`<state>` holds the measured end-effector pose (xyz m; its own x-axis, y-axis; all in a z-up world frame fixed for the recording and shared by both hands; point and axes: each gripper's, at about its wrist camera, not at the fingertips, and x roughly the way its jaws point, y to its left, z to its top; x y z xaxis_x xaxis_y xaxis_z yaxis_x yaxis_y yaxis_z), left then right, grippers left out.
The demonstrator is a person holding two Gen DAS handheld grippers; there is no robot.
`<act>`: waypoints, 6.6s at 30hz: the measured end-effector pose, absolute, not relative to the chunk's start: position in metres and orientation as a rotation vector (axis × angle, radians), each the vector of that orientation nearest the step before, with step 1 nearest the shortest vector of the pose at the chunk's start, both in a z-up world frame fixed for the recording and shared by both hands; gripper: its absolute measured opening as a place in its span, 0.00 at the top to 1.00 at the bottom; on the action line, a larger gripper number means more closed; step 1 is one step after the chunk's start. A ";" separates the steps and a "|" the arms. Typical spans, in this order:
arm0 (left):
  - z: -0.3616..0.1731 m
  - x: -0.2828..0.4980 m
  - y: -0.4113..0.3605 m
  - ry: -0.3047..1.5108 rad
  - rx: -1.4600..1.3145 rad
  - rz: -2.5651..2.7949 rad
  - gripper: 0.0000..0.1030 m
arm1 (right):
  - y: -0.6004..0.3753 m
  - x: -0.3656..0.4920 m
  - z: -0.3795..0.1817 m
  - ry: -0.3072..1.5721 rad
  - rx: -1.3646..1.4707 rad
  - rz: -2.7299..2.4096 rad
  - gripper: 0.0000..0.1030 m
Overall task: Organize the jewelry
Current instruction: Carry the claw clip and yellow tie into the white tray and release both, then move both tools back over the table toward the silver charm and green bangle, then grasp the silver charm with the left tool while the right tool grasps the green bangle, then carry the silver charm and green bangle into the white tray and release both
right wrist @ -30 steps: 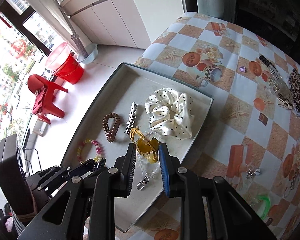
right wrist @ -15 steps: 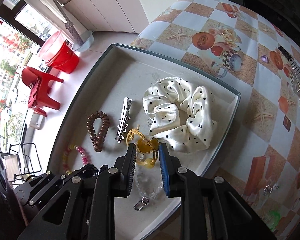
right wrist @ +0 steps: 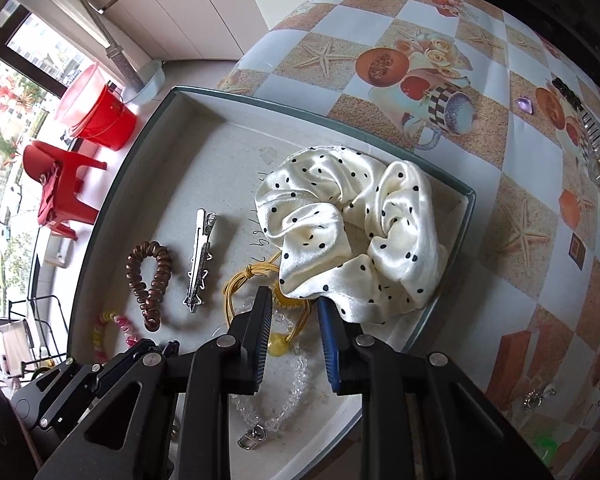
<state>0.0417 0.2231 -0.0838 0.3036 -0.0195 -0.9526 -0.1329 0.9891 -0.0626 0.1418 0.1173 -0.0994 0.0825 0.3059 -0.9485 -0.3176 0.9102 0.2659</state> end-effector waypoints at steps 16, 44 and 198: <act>-0.076 0.040 0.218 1.267 -0.094 0.117 0.72 | 0.087 0.136 -0.059 1.383 0.132 0.535 0.44; -0.052 0.032 0.183 1.233 0.045 0.134 0.00 | -0.064 0.063 -0.046 1.358 0.295 0.317 0.22; -0.040 0.012 0.228 1.201 -0.246 0.038 0.85 | 0.070 0.093 -0.031 1.283 -0.031 0.479 0.93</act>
